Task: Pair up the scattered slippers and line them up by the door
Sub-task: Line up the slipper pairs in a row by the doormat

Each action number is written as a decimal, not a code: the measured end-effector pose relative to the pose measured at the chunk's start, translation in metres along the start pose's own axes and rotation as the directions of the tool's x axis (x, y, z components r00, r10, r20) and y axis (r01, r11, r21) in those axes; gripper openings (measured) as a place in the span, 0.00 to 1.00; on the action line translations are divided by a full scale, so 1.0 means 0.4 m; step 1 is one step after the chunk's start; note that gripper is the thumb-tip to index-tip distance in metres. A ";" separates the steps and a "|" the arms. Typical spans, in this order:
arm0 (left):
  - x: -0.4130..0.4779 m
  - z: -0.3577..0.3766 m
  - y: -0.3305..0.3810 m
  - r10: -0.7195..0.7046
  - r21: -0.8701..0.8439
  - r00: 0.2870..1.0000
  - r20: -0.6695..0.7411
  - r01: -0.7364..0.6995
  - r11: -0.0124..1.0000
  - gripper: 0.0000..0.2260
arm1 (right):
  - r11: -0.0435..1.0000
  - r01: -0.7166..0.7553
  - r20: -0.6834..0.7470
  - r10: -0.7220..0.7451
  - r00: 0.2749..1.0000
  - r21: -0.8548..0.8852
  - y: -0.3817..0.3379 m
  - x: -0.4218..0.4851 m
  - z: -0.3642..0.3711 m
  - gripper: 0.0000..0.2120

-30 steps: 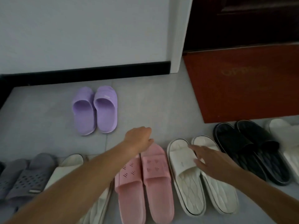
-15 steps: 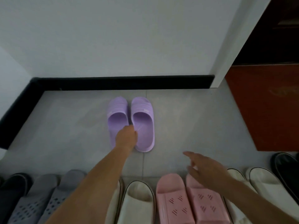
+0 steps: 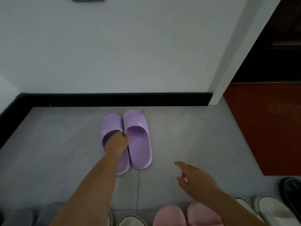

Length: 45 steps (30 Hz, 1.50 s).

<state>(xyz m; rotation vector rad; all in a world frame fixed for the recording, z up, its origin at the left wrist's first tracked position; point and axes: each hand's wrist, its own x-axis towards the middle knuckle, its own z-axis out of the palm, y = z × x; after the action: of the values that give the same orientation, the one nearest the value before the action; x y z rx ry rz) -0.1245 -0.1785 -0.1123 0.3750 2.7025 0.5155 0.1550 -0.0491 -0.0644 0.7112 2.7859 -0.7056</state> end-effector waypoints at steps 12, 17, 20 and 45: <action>-0.451 0.131 0.496 0.486 -0.200 0.869 -0.098 -0.495 0.846 0.16 | 0.997 -0.078 -0.267 0.082 0.960 0.026 0.203 -0.151 -0.250 0.22; -0.672 0.240 0.712 0.452 -0.423 0.882 -0.131 -0.462 0.779 0.20 | 0.997 -0.037 -0.290 0.015 0.957 -0.069 0.438 -0.317 -0.389 0.26; -0.797 0.315 0.821 0.432 -0.506 0.895 -0.114 -0.427 0.750 0.19 | 0.999 -0.017 -0.302 0.002 0.953 -0.047 0.566 -0.397 -0.444 0.28; -1.105 0.528 1.151 0.209 -0.289 0.938 -0.276 -0.288 0.913 0.13 | 0.933 0.318 -0.558 -0.177 0.811 0.166 0.921 -0.458 -0.471 0.05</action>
<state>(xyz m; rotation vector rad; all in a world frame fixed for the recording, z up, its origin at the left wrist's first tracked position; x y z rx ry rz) 0.4430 0.1572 0.0196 0.6039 2.7369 1.1331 0.4846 0.2534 0.0034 0.6716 3.3911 -1.0733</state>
